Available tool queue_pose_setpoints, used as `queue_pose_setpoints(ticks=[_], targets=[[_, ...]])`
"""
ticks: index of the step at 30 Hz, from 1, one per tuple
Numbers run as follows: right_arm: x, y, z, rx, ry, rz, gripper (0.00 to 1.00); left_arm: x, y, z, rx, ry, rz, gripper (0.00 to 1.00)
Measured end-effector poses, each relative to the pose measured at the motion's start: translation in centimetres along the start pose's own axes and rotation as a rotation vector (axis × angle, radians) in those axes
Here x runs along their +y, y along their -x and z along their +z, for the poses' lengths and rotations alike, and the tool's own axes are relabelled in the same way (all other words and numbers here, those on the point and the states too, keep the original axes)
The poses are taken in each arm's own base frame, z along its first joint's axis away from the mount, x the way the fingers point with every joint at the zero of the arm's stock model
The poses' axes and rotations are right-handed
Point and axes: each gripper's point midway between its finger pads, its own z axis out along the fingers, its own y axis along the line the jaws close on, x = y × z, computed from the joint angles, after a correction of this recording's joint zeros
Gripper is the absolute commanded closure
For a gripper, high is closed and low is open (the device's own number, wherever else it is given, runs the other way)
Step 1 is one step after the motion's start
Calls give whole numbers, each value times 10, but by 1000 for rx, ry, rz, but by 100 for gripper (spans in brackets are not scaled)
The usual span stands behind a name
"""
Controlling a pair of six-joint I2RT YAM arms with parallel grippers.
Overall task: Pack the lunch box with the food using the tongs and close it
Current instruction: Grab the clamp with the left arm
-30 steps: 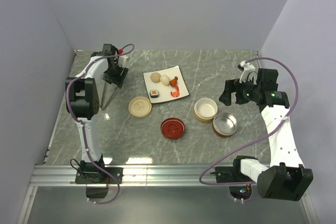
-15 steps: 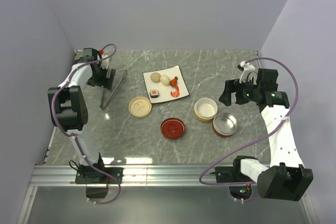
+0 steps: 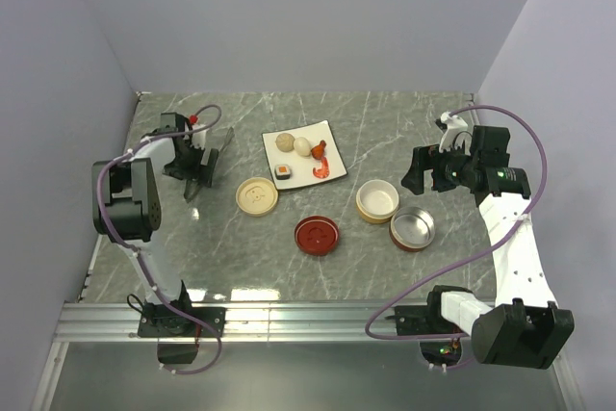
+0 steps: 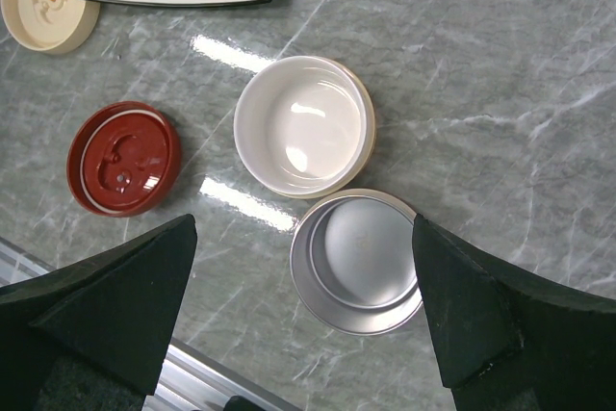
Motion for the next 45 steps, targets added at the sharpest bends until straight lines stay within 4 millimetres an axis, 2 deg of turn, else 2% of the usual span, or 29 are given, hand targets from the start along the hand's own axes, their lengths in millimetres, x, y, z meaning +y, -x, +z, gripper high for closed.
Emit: queue_pose_setpoints(ticks=[9,15,29,41,45], targets=[[0,0,0,0,0,0,0,-4,15,5,-161,1,-7,3],[0,0,0,0,-1,0,0,-6,35,5,-249,-35,-11,8],[-1,0,0,1,-4,0,0,2,49,17,-260,-56,-9,12],[-1,0,0,1,-5,0,0,10,55,23,-240,-9,9,11],[-1,0,0,1,-6,0,0,11,55,23,-234,-4,9,16]])
